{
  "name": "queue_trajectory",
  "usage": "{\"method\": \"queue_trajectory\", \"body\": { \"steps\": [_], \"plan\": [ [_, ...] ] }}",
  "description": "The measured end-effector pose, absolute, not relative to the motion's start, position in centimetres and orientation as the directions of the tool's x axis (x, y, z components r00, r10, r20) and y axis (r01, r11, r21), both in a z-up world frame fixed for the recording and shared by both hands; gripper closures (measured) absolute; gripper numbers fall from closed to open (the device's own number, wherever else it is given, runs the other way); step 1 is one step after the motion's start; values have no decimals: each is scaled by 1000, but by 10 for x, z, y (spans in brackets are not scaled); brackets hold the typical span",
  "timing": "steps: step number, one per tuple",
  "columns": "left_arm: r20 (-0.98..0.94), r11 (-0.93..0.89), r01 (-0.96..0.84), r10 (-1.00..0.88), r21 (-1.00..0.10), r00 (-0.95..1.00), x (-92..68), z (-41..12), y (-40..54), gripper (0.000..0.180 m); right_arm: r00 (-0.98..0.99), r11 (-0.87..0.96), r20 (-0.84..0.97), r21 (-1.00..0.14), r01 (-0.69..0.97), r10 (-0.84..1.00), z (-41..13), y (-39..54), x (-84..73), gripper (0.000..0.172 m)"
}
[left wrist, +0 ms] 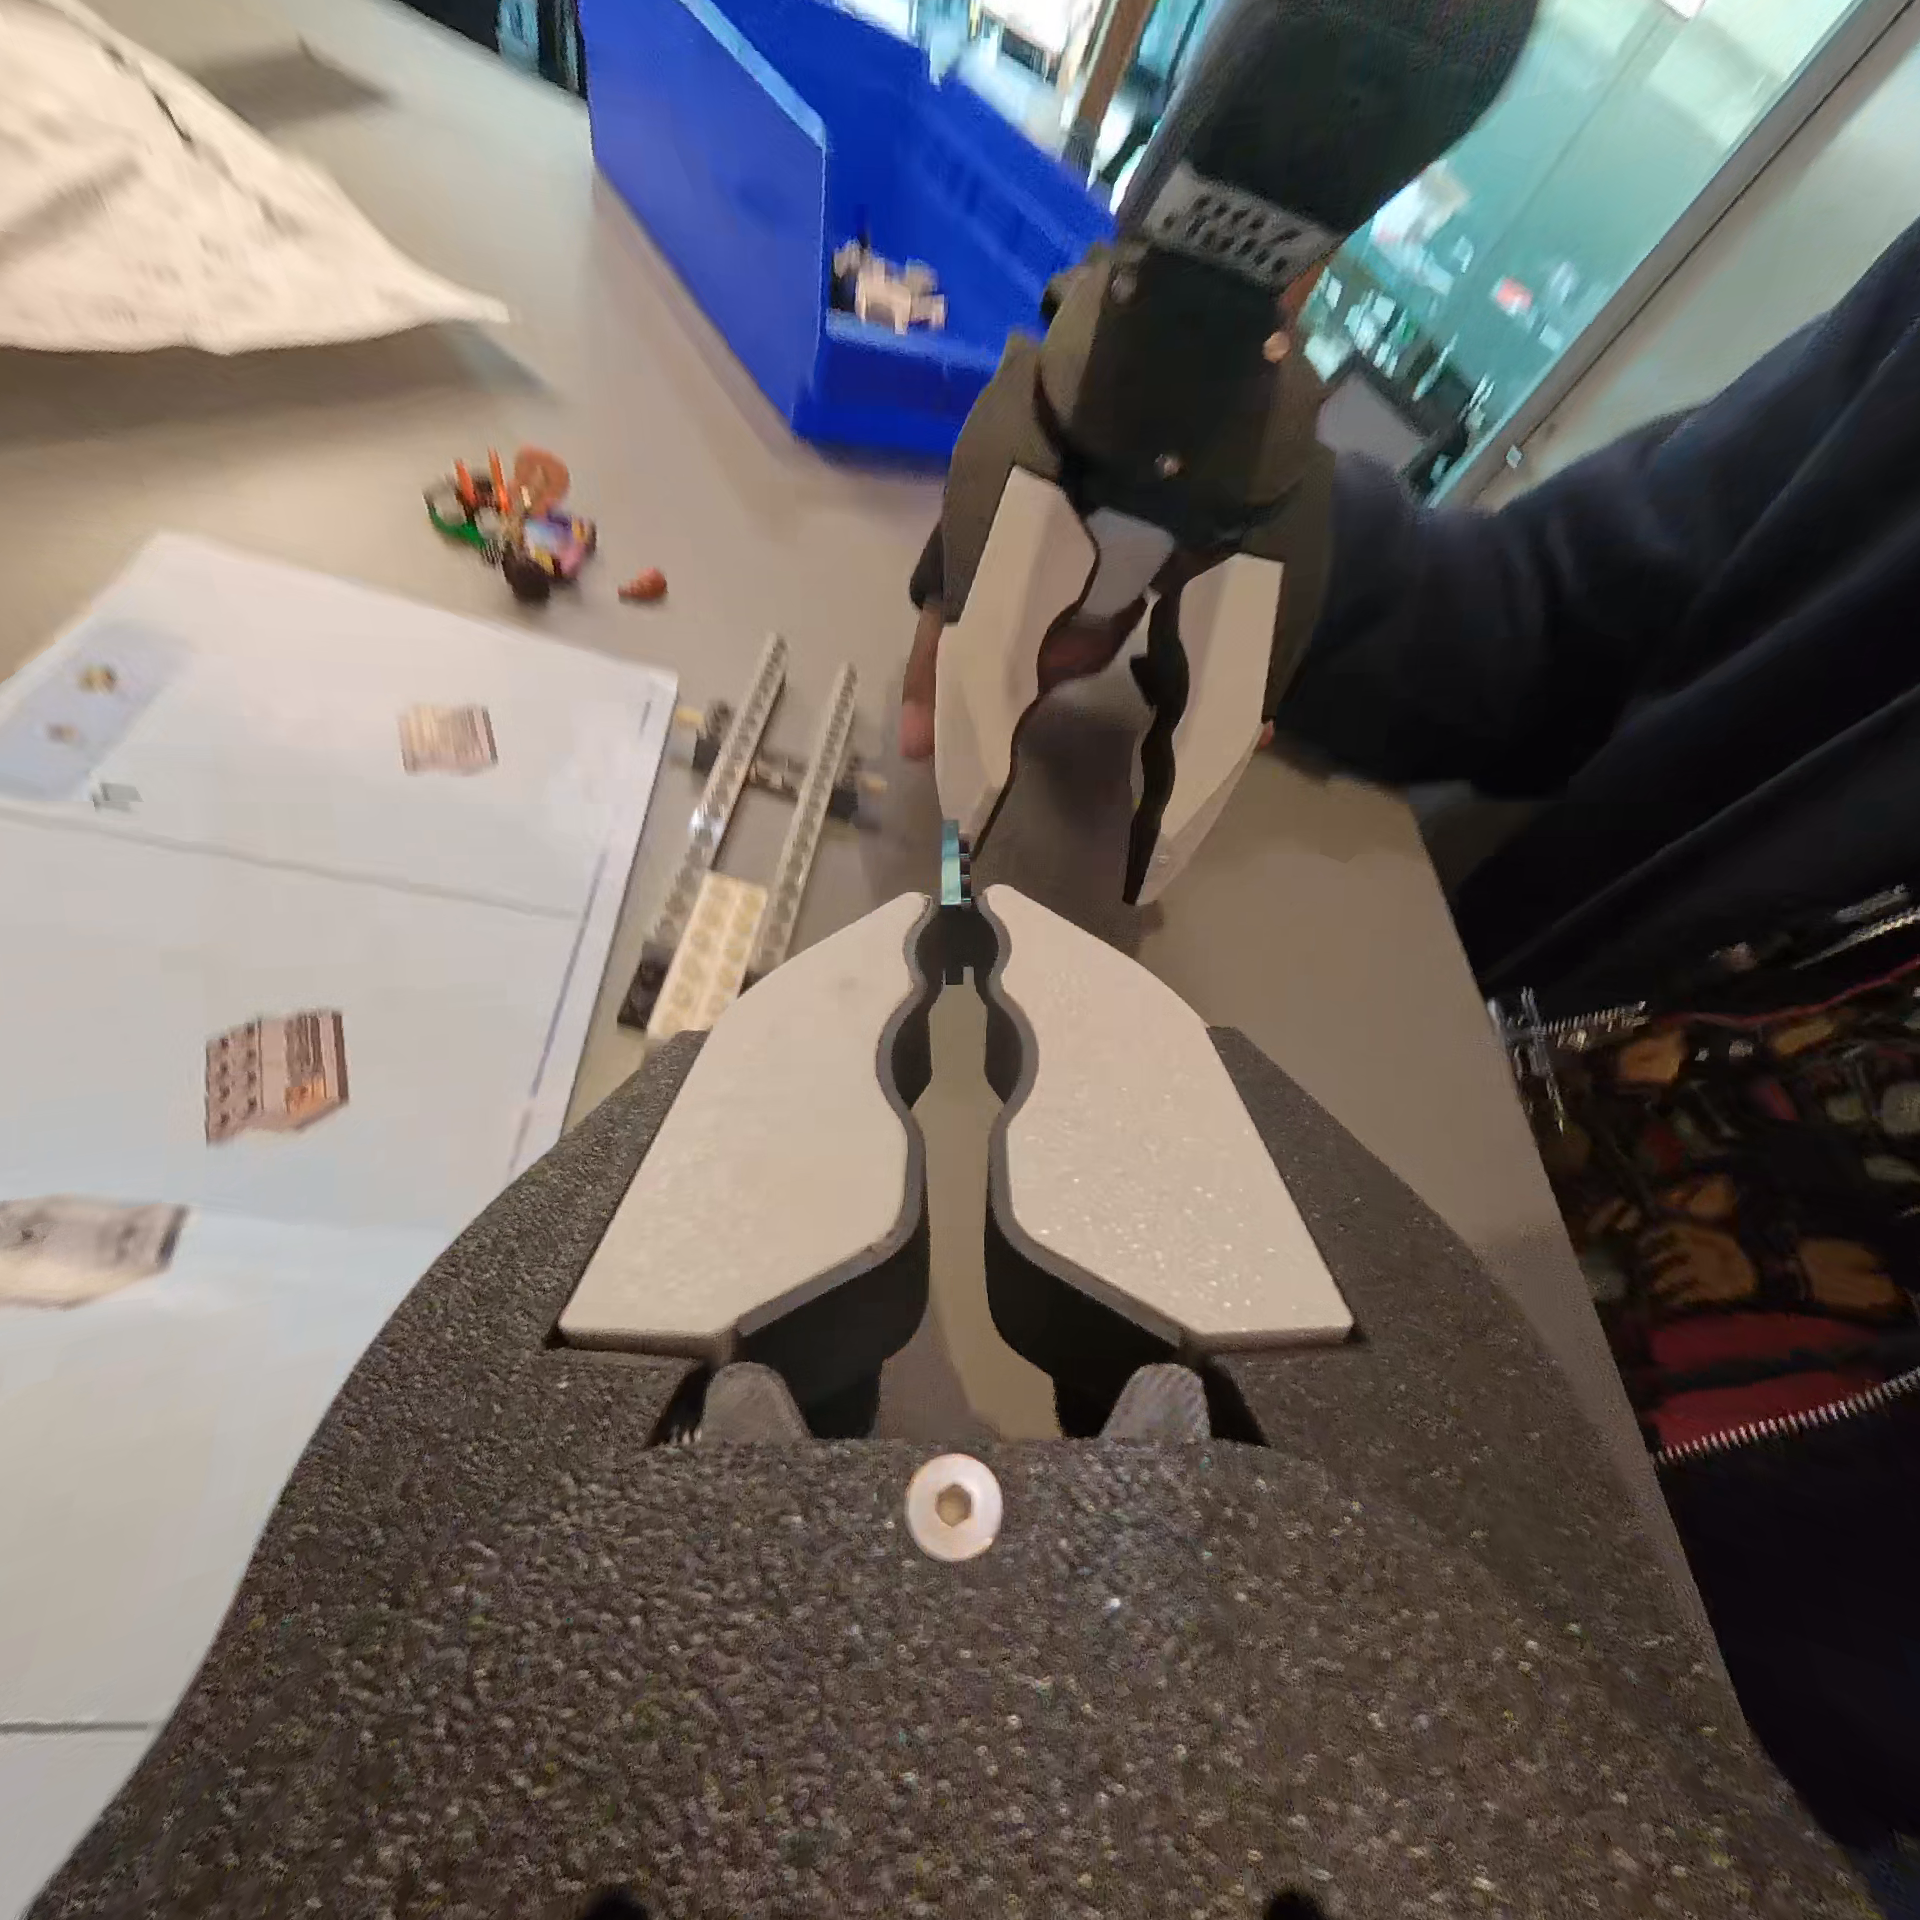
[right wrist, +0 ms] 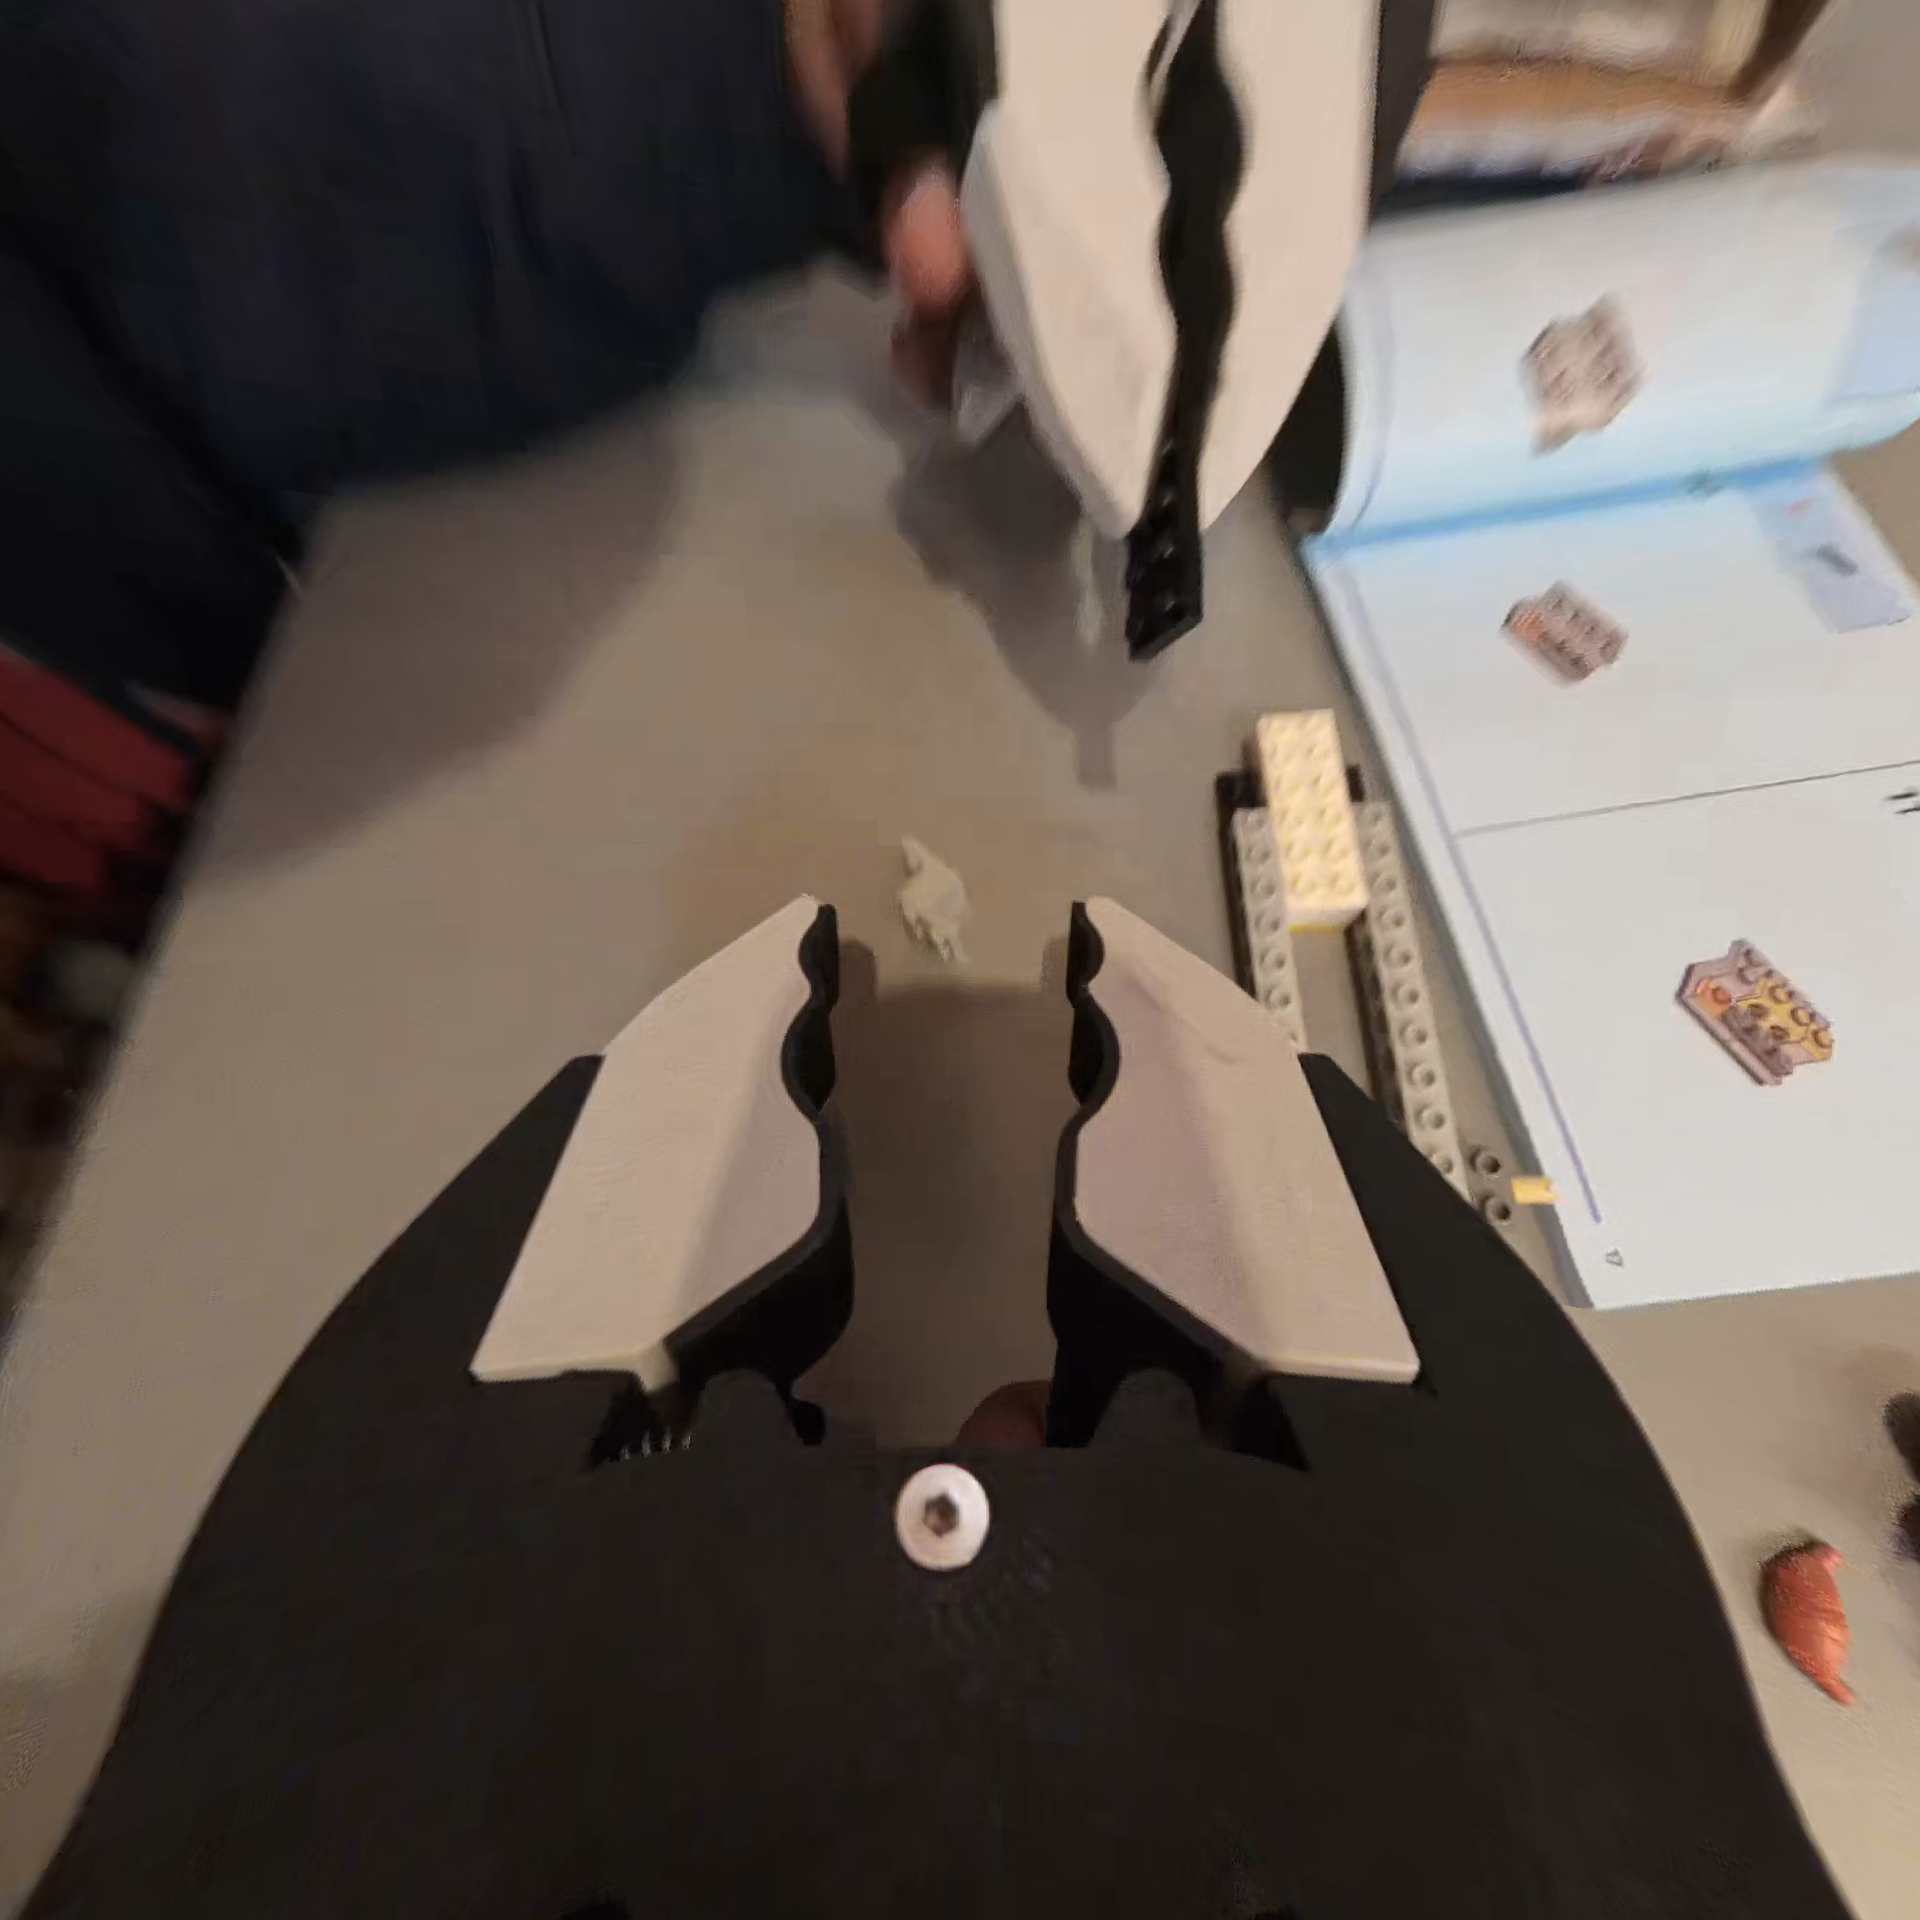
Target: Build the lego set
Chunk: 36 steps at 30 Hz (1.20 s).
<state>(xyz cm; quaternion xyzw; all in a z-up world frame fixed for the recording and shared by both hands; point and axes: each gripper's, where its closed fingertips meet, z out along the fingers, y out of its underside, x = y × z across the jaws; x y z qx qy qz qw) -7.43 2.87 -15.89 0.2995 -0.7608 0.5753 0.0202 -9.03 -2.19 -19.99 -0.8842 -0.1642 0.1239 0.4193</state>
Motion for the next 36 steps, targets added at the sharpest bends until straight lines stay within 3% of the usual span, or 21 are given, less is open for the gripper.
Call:
{"method": "queue_trajectory", "body": {
  "steps": [6,12,19,23,27,36],
  "plan": [
    [433,349,-589,-431,-729,-791,-96,-196,27,176,902,-646,16,-693,321,431,-231,-15,-99,132],
    [468,381,-647,-465,-661,-752,-96,-211,25,176,917,-625,109,-700,345,384,-229,-4,-88,172],
    [436,409,-643,-494,-647,-752,-94,-216,25,176,911,-623,157,-684,379,382,-229,-3,-88,170],
    [422,423,-640,-502,-641,-755,-95,-217,27,176,915,-623,140,-693,364,379,-228,2,-96,147],
    [413,434,-636,-505,-638,-758,-96,-217,27,176,928,-638,148,-689,344,340,-229,12,-98,160],
    [260,489,-569,-562,-661,-785,-84,-217,32,176,913,-675,301,-615,407,276,-226,10,-76,162]
  ]
}}
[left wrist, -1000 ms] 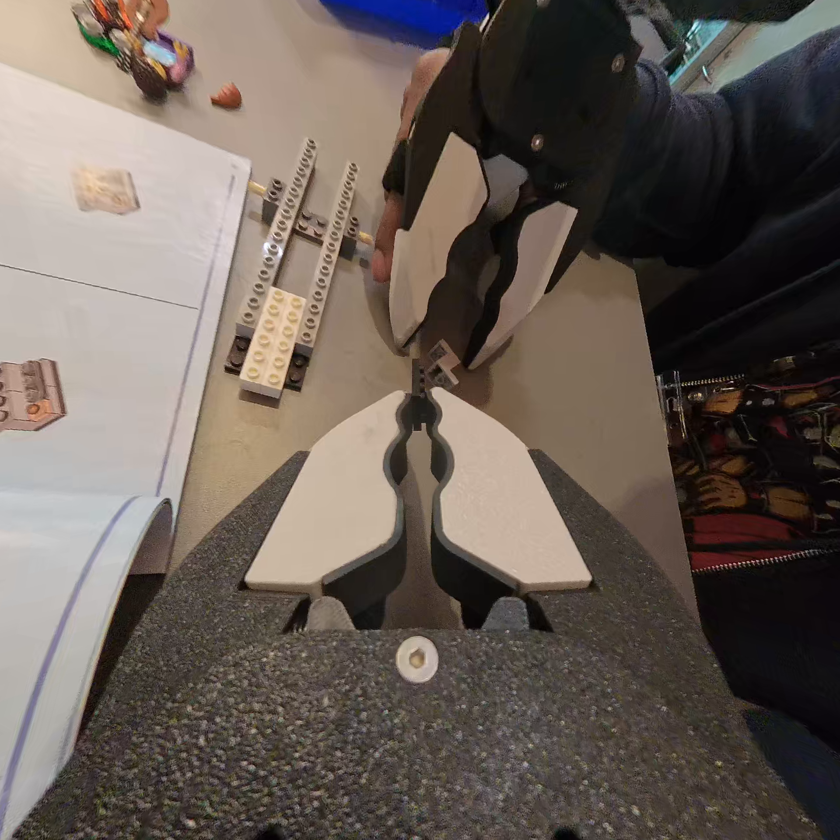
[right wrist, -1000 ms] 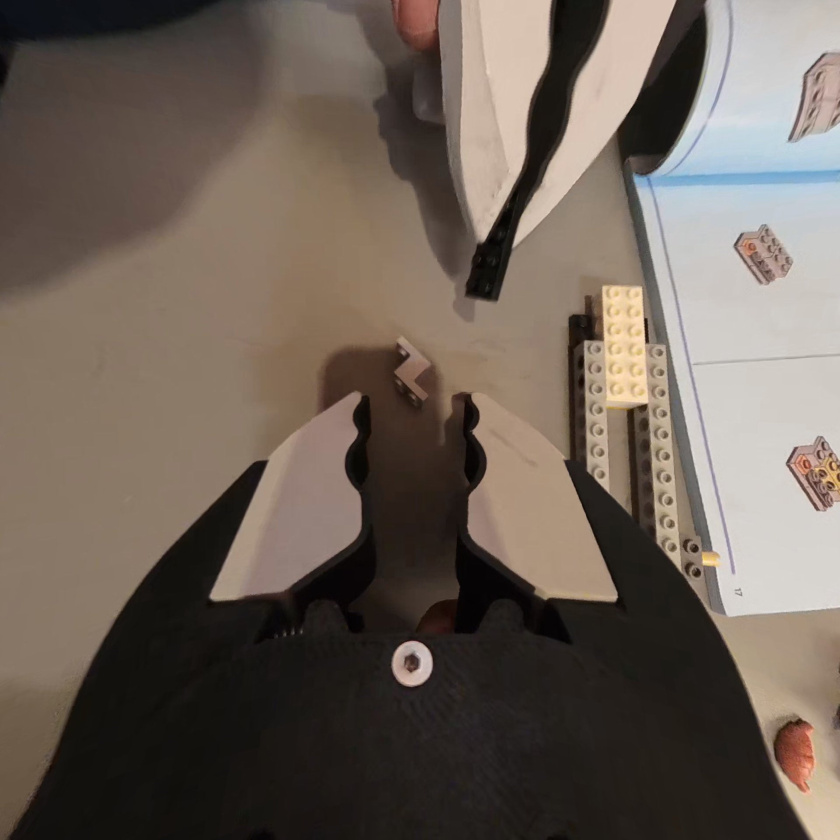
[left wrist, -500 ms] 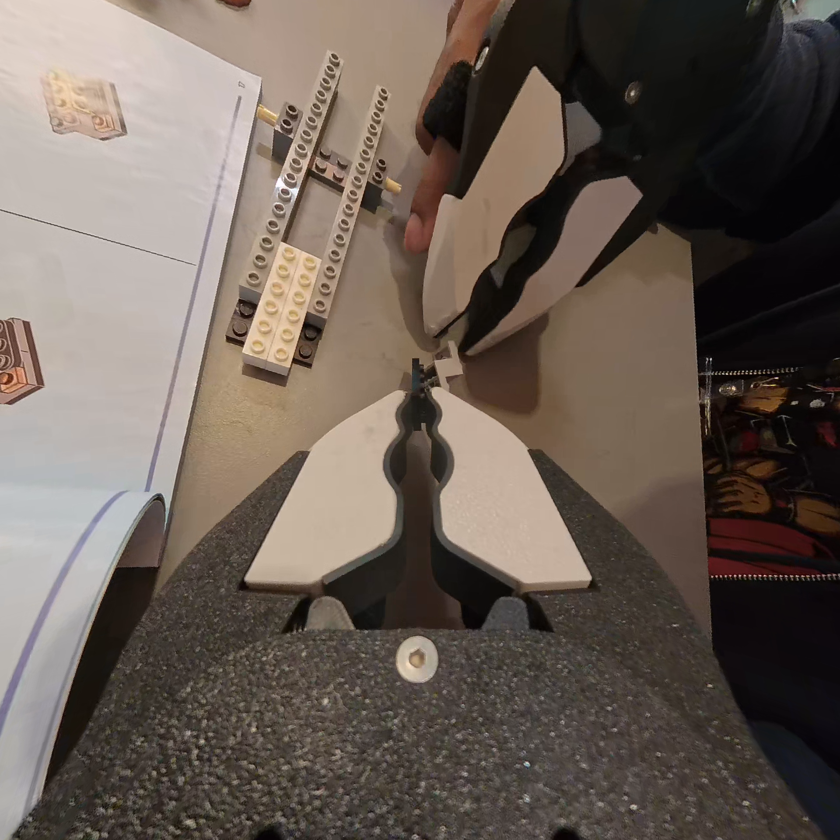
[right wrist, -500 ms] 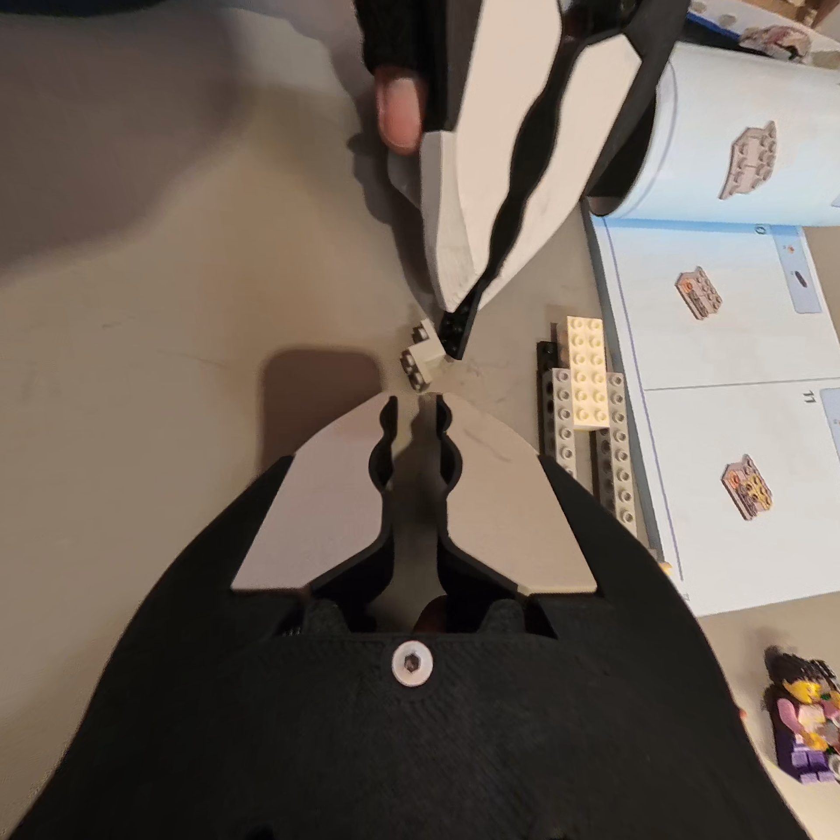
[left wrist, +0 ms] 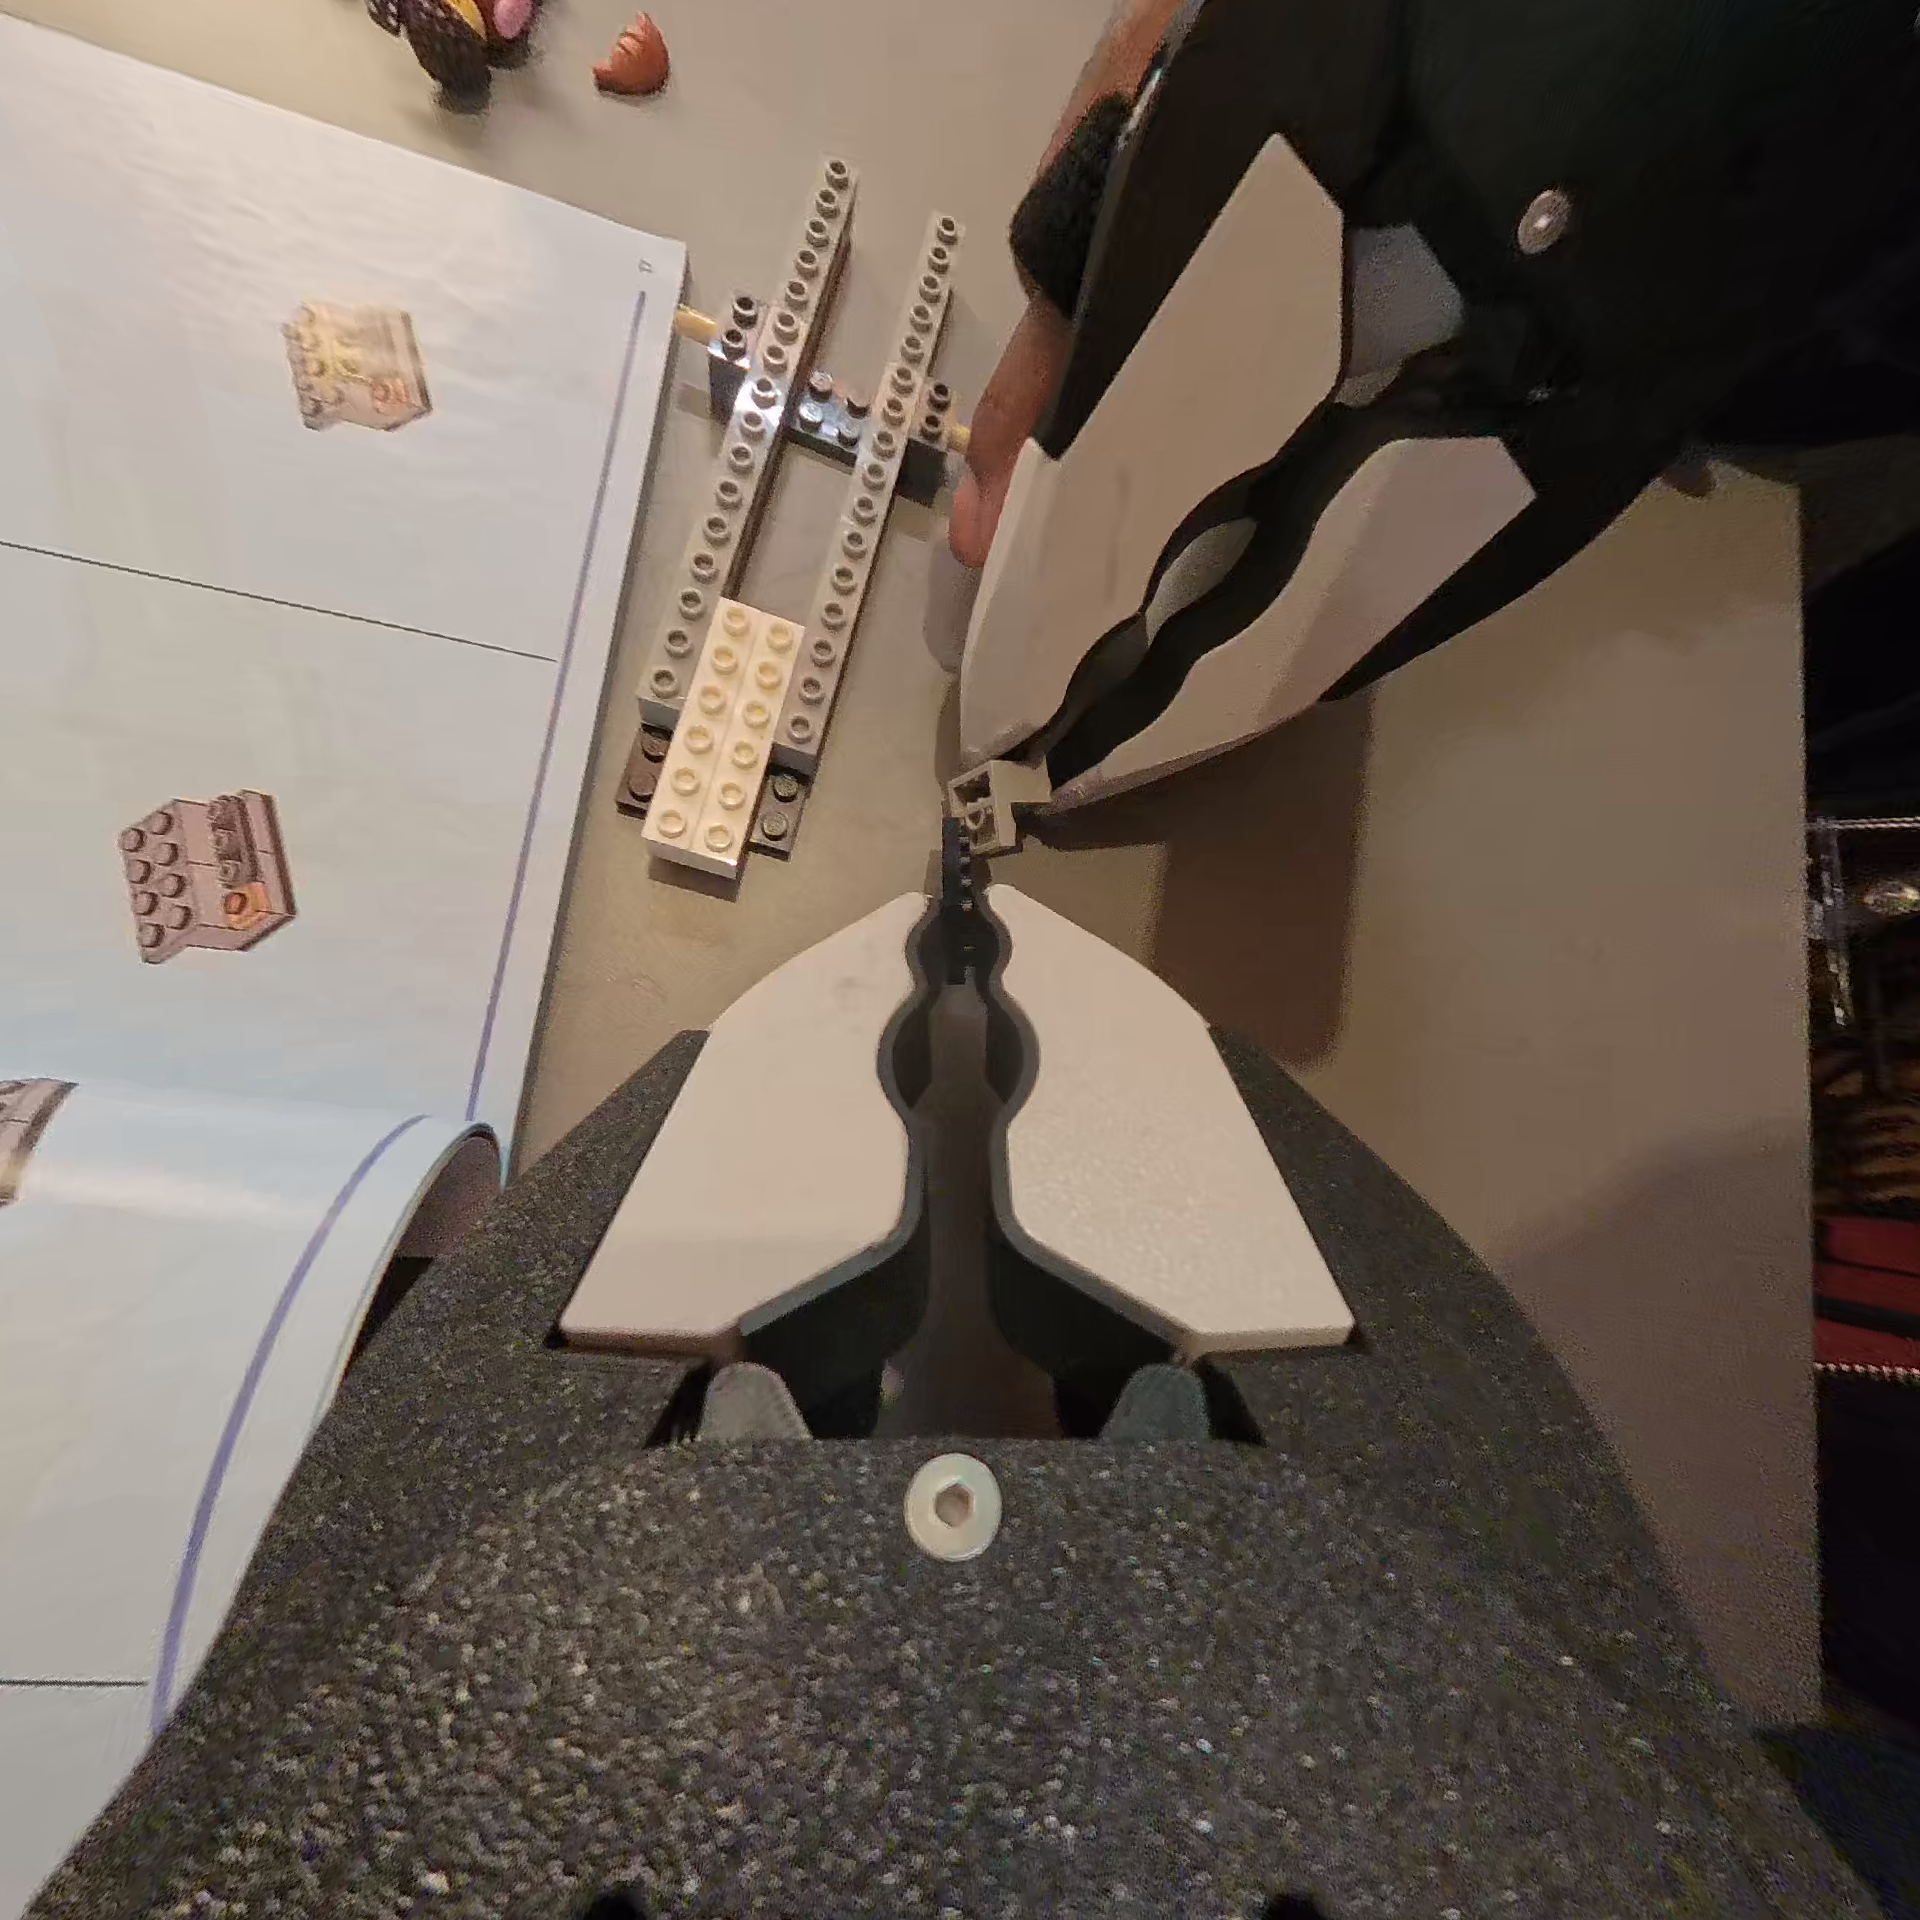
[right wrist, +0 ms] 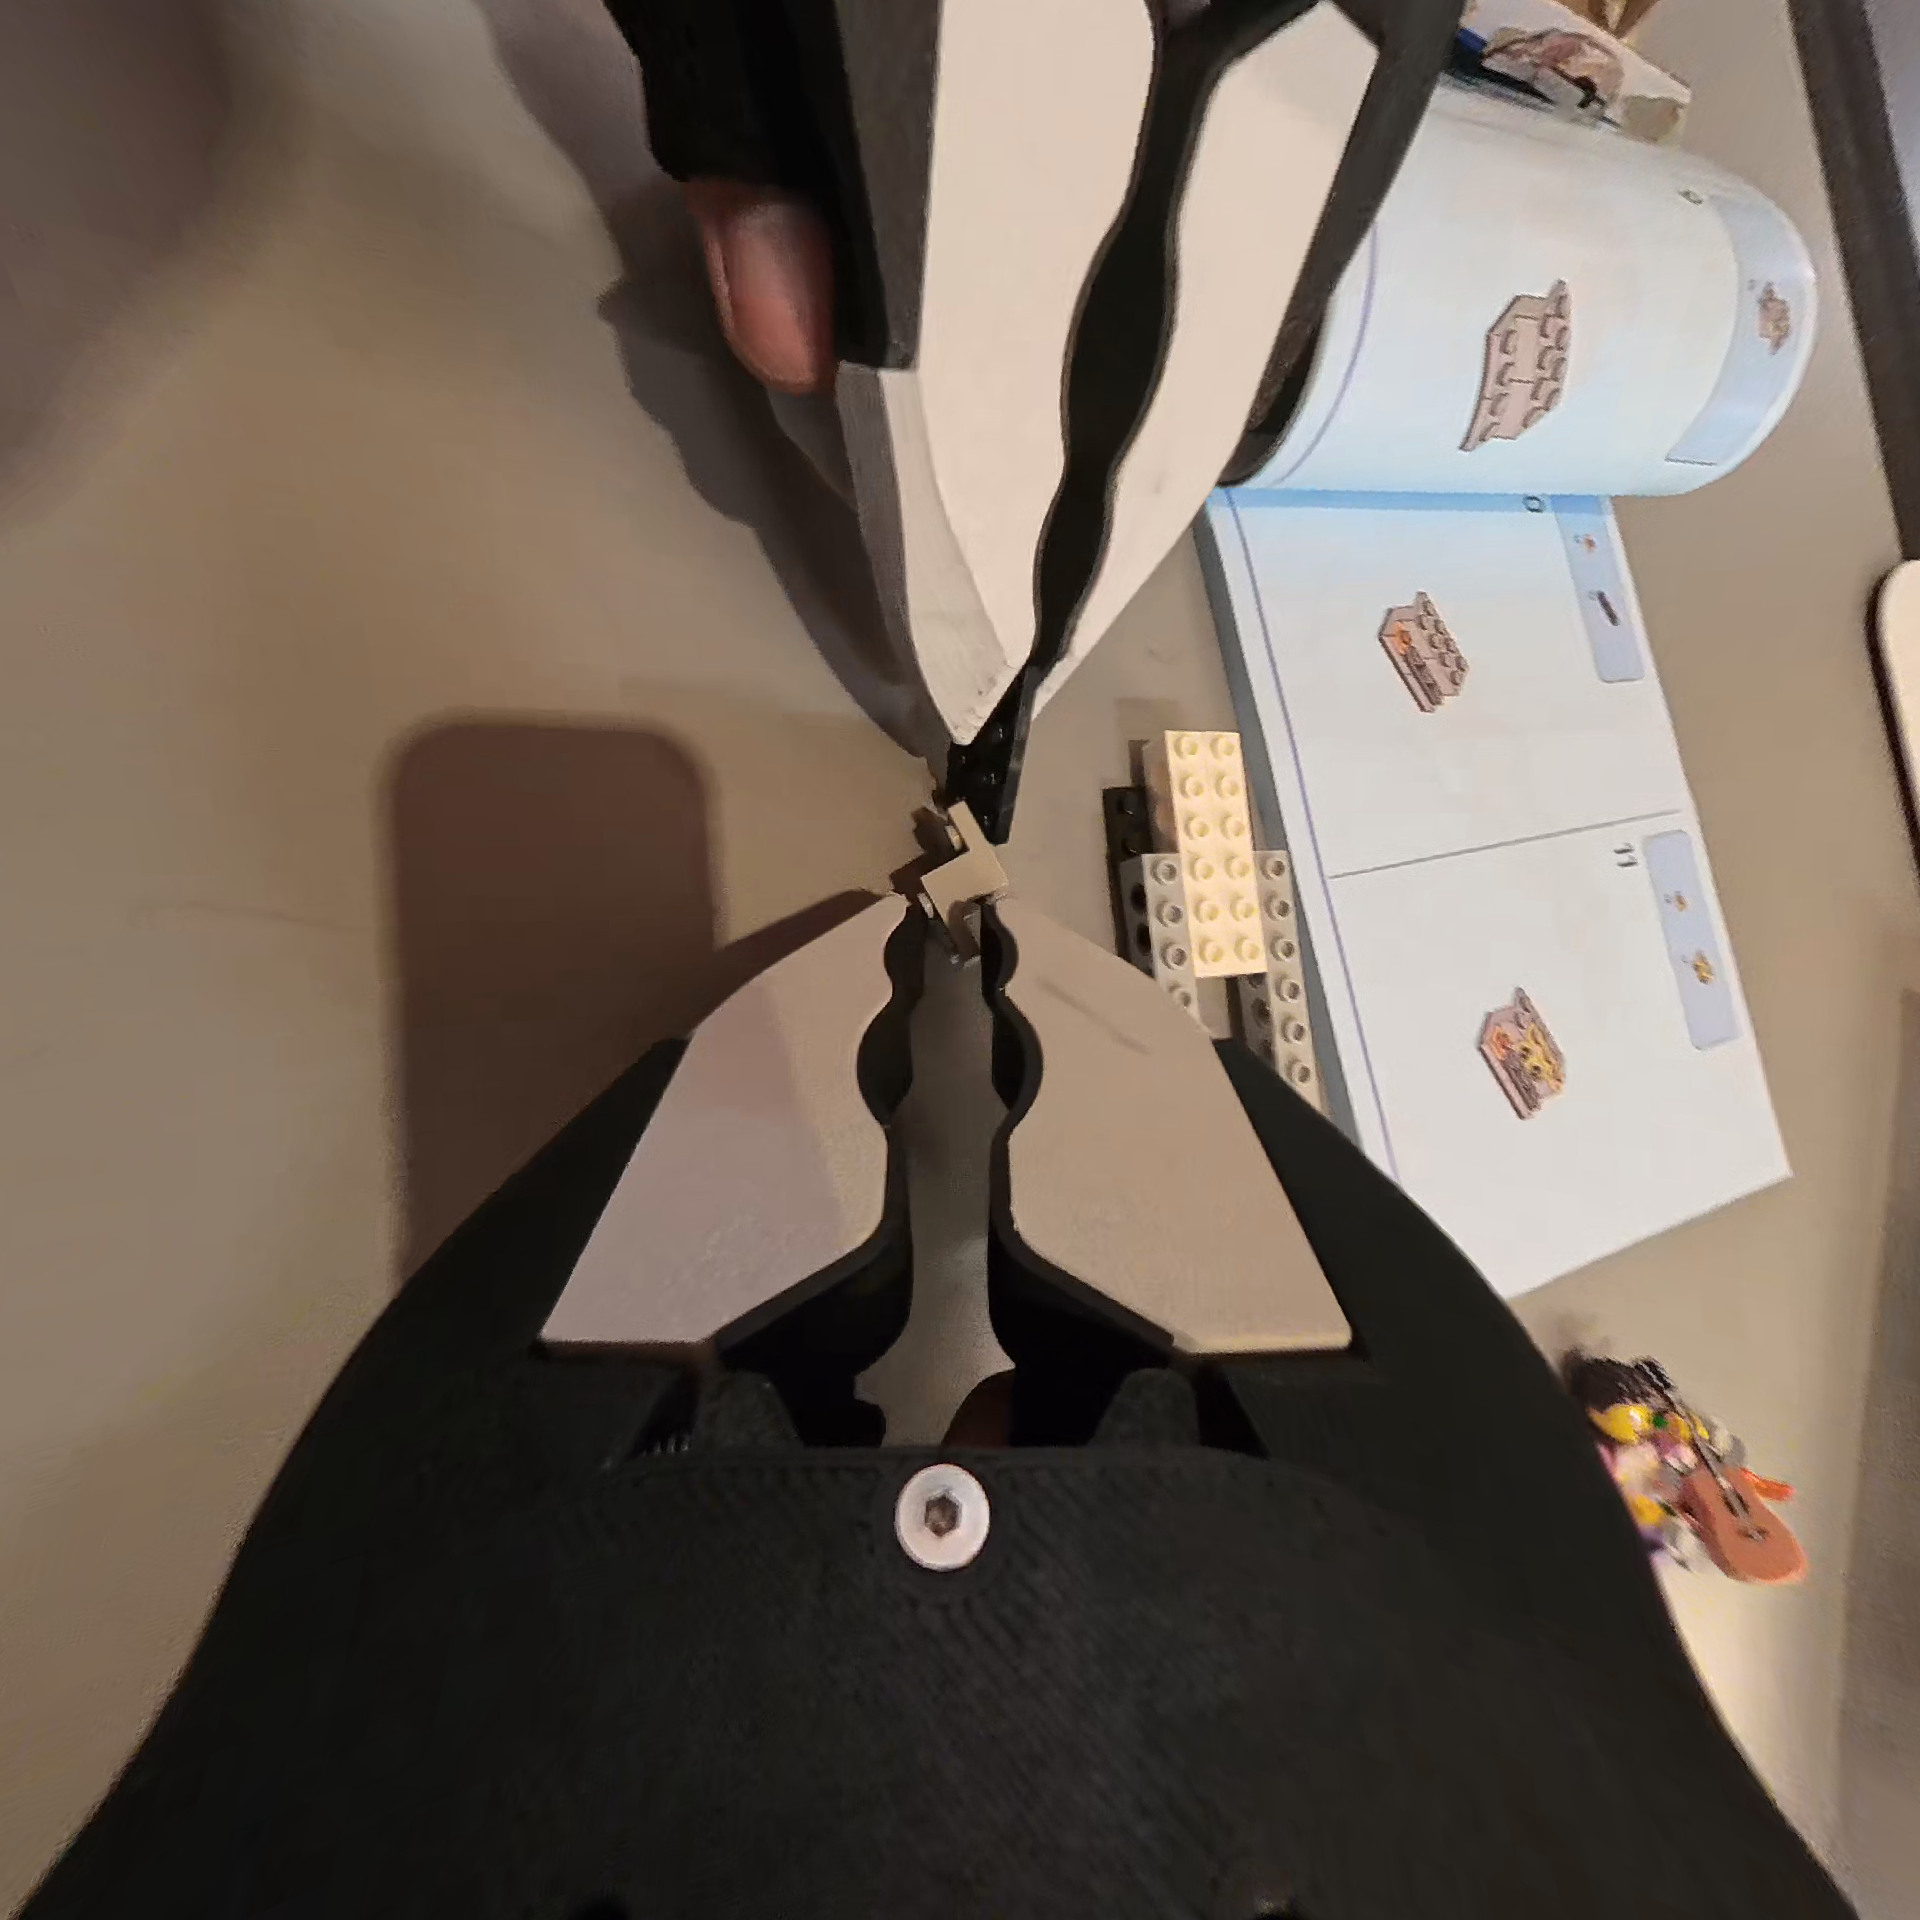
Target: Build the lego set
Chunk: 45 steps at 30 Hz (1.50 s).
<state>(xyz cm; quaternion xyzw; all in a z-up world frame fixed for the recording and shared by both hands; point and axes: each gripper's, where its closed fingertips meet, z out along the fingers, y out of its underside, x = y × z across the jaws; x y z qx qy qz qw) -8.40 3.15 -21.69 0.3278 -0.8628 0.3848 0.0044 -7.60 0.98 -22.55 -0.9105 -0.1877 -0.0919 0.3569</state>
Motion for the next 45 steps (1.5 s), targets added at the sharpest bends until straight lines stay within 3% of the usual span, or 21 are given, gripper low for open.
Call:
{"method": "queue_trajectory", "body": {
  "steps": [8,17,25,34,45],
  "plan": [
    [32,591,-465,-596,-659,-803,-70,-217,31,176,851,-719,477,-510,473,221,-226,13,-63,161],
    [-125,682,-354,-547,-639,-828,-67,-216,30,176,811,-708,546,-486,513,213,-225,18,-65,159],
    [-197,731,-284,-496,-621,-845,-70,-216,29,175,824,-684,532,-528,503,194,-222,23,-67,148],
    [-286,782,-159,-398,-602,-872,-77,-217,32,175,857,-632,456,-596,494,240,-223,26,-75,151],
    [-305,803,-134,-367,-580,-879,-81,-215,28,175,839,-606,460,-590,533,290,-223,26,-81,151]
  ]
}}
